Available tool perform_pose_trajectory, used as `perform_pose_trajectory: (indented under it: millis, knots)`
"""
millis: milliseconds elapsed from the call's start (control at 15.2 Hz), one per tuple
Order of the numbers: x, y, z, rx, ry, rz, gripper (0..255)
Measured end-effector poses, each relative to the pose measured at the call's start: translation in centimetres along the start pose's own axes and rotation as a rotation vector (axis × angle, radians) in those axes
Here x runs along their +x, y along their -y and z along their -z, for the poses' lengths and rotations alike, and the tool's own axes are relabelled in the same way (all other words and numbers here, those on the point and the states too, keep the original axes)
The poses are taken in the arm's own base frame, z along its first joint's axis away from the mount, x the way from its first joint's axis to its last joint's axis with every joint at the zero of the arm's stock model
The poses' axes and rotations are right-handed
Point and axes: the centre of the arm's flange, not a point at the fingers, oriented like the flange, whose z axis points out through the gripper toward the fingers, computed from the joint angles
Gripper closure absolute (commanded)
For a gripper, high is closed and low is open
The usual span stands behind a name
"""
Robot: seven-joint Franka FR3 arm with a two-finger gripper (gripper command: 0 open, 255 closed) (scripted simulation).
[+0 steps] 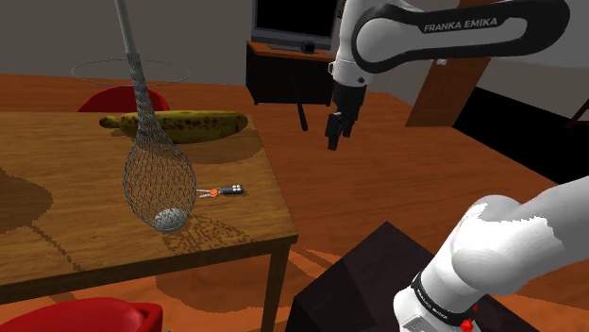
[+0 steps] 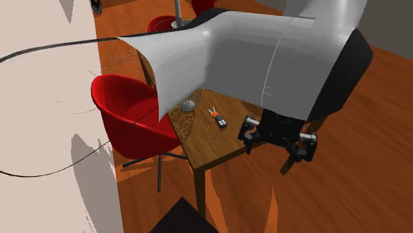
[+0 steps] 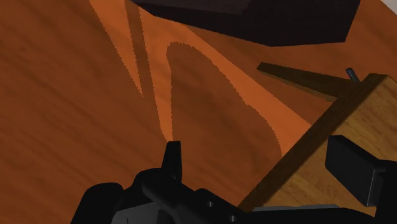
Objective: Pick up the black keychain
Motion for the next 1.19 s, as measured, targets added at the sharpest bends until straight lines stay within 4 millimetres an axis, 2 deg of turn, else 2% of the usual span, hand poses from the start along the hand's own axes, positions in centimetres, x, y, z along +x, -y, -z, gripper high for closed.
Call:
perform_pose_trajectory:
  millis: [660,1188]
  knots:
    - [10.5,6.1,-3.8,0.006,-0.01,0.255,0]
    - [17.7,13.0,-7.2,0.01,-0.018,0.459,0]
